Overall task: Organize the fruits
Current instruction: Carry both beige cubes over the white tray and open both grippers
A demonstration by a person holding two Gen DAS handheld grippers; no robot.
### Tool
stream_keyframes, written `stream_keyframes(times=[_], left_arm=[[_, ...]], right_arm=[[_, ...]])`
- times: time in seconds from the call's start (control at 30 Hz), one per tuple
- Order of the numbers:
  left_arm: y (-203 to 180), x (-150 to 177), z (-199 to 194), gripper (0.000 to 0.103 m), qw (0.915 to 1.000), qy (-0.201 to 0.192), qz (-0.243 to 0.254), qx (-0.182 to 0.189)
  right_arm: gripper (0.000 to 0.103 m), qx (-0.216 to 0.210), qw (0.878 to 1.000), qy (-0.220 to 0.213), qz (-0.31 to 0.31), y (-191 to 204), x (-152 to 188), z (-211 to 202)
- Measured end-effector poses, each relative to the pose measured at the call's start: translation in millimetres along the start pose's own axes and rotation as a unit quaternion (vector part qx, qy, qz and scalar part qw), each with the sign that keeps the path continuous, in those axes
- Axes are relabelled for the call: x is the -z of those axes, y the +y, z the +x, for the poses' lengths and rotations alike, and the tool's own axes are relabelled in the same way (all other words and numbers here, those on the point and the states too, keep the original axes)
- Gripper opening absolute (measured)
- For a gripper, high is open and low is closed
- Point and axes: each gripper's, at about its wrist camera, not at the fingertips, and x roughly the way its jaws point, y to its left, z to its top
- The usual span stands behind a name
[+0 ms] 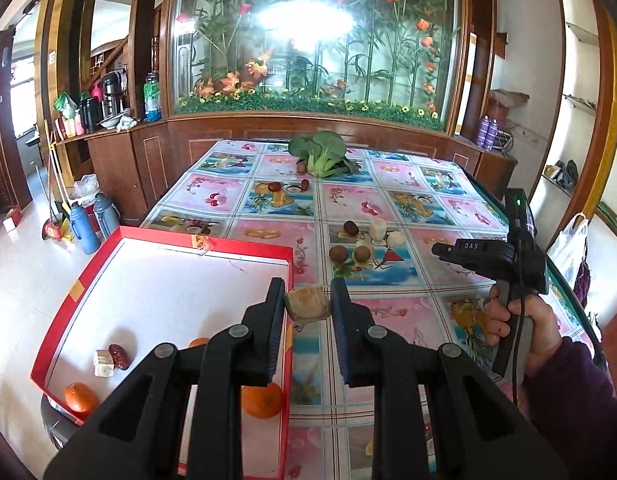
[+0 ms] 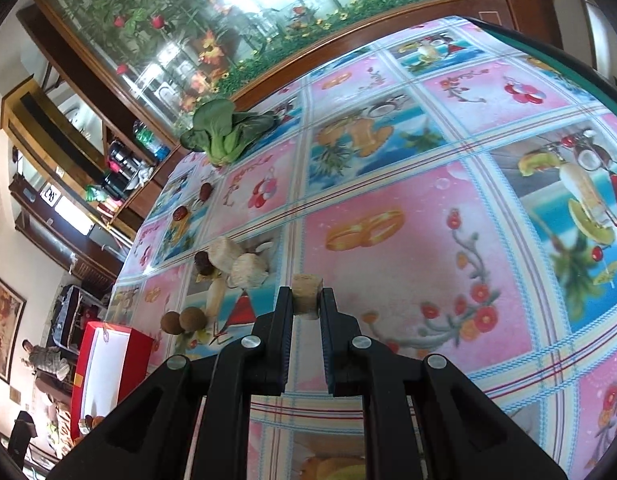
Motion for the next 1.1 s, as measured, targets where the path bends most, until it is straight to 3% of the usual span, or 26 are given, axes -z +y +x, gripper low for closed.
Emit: stream_keyframes(times=[0.37,0.67,0.9,1.1], left_arm=[[13.2,2.2,-17.7,0.025,0.9997,-0.021,-0.013,0.001],[45.6,5.9,-15.5,0.025,0.9989,-0.023,-0.037,-0.016],[78.1,8.8,-12.0,0.025,0.9965,-0.024,-0.065,-0.046],[102.6,11.6,-11.6,0.025,0.9941,-0.023,-0.086,-0.062]], right_arm=[[0.011,0.0,1.0,-0.013,0.014,-3.6,3.7,-9.5],[0.011,-0.009,1.0,-0.012,0.012,2.9,6.9,-11.7],[0.011,-0.063,0.998,-0.013,-0.004,38.4,21.1,-22.1],[0.011,-0.136,0.99,0.023,-0.036,97.5,53.6,-17.0]])
